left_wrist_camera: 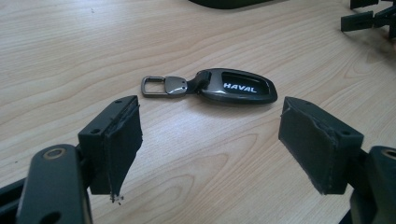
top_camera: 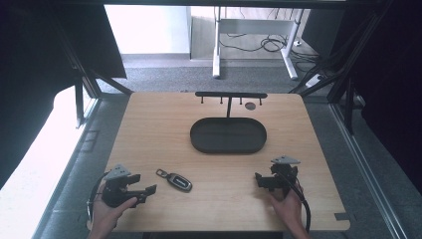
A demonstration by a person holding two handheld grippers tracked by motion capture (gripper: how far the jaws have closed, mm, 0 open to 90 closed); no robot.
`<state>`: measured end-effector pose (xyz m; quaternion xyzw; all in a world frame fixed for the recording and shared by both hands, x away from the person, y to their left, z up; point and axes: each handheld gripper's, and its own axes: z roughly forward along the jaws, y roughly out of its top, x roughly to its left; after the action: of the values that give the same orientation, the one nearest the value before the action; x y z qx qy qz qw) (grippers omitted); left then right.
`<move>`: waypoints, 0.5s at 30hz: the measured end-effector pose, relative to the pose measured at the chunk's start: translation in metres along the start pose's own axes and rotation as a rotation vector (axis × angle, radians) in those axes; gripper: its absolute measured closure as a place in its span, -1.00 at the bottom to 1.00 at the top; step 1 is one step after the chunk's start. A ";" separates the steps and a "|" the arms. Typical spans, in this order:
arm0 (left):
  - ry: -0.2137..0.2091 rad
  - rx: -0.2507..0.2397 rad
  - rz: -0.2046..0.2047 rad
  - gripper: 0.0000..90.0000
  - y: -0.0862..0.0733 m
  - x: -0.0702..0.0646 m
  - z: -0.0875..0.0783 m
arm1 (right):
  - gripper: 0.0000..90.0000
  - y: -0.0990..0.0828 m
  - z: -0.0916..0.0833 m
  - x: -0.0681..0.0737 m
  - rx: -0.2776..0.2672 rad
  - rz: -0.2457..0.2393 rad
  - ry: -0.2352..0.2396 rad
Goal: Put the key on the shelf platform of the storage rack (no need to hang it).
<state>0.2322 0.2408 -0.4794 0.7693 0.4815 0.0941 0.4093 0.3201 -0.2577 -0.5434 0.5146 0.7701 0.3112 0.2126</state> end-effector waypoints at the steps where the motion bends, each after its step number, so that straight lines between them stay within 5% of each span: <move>1: 0.005 -0.004 -0.005 -0.52 -0.001 0.003 -0.001 | -1.00 0.001 0.001 0.000 -0.002 -0.004 0.004; 5: 0.022 -0.001 -0.036 -0.51 -0.007 0.012 -0.002 | -0.96 0.004 0.003 0.002 0.004 -0.012 0.012; 7: 0.014 0.001 -0.039 -0.51 -0.008 0.011 -0.002 | -0.68 0.007 -0.002 -0.001 0.029 -0.030 0.028; 9: -0.005 -0.002 -0.039 -0.51 -0.007 0.009 -0.002 | -0.66 0.009 -0.005 -0.003 0.038 -0.030 0.035; 15: -0.005 -0.003 -0.026 -0.52 -0.005 0.003 -0.002 | -0.52 0.009 -0.024 0.000 -0.010 -0.063 0.086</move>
<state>0.2290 0.2452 -0.4821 0.7627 0.4901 0.0876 0.4128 0.3104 -0.2614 -0.5199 0.4753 0.7927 0.3302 0.1915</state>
